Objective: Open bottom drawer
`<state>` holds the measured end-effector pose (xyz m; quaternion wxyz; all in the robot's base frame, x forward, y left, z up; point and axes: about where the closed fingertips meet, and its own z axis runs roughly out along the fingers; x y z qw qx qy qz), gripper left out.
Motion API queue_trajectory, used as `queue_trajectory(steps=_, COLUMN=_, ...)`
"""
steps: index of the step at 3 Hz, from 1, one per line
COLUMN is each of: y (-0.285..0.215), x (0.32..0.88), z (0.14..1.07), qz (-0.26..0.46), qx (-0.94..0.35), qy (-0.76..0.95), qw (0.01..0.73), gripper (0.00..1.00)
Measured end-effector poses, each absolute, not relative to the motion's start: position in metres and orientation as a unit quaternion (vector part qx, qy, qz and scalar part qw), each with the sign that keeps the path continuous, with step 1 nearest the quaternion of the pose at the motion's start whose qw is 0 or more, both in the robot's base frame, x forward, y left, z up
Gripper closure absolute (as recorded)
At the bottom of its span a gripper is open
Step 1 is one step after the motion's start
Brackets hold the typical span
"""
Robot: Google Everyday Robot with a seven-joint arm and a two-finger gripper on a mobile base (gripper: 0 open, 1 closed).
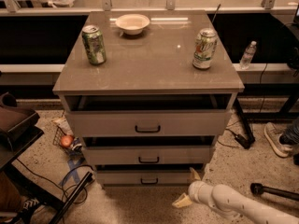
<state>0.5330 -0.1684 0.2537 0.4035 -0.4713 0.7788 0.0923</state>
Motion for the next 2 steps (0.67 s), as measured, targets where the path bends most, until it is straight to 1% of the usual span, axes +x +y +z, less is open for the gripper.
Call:
queue_trajectory(steps=1, y=-0.177, x=0.562, z=0.244, qz=0.074, qx=-0.488, qy=0.777, qw=0.391, gripper=0.00)
queue_trajectory(steps=2, y=-0.173, x=0.580, z=0.213, qz=0.073, qx=-0.507, qy=0.779, qw=0.361, gripper=0.00)
